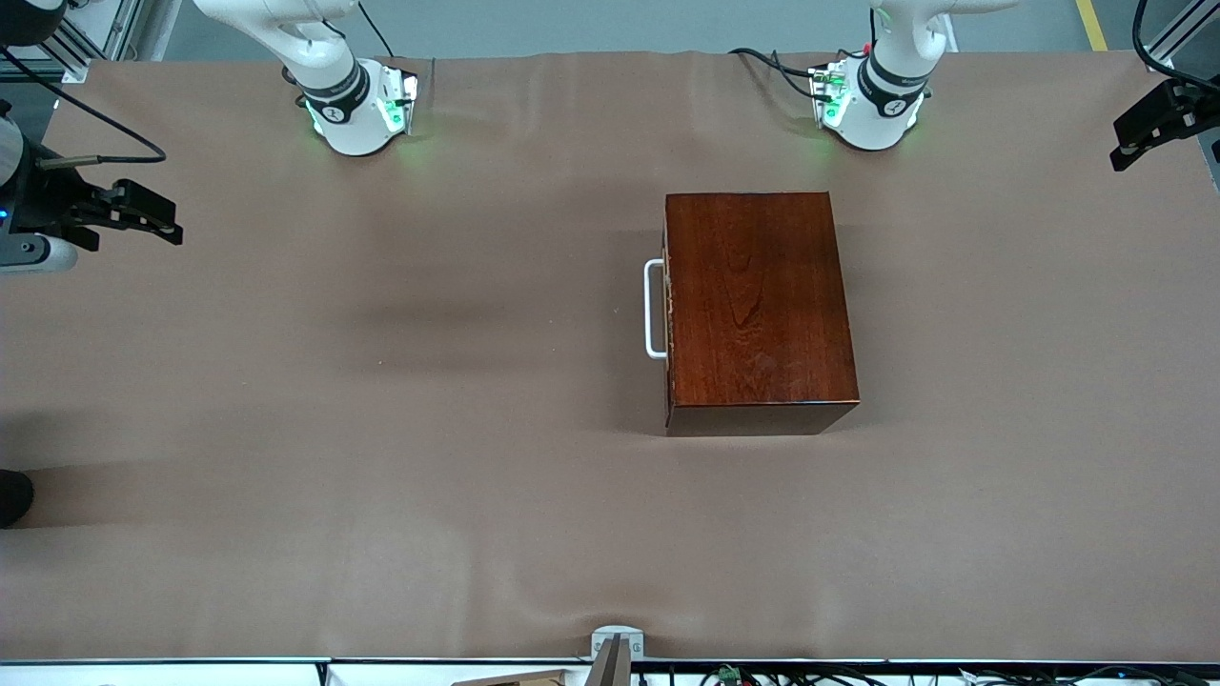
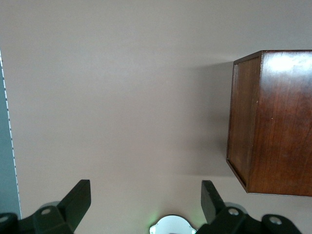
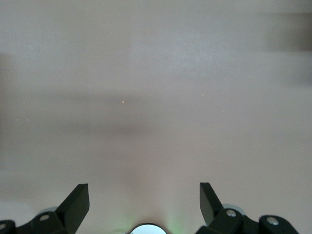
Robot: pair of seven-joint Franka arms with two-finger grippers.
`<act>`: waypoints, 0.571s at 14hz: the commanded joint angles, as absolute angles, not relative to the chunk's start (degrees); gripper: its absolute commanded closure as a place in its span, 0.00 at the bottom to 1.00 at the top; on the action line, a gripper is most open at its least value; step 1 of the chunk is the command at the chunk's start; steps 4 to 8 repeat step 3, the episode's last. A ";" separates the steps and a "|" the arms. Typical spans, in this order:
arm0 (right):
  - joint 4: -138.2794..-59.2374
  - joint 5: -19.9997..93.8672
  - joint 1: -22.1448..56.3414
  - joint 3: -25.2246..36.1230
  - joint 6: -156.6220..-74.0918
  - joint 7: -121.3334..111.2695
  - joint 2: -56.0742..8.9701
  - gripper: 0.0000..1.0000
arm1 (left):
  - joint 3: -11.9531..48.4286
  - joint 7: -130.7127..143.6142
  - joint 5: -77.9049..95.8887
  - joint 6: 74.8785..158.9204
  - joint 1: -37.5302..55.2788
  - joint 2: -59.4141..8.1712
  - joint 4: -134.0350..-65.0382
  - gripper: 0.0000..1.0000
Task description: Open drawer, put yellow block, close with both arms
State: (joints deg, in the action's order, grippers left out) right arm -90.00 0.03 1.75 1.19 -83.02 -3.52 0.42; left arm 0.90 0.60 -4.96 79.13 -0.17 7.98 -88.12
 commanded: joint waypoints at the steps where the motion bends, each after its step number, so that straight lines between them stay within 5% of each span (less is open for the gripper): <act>1: -91.41 -0.26 2.02 1.05 -83.14 -3.25 1.93 0.00 | 1.41 -0.53 -5.71 78.22 -0.88 8.09 -87.54 0.00; 8: -91.32 -0.26 1.85 1.05 -83.14 -3.34 1.93 0.00 | 1.41 -0.53 -5.71 78.22 -0.88 7.74 -87.54 0.00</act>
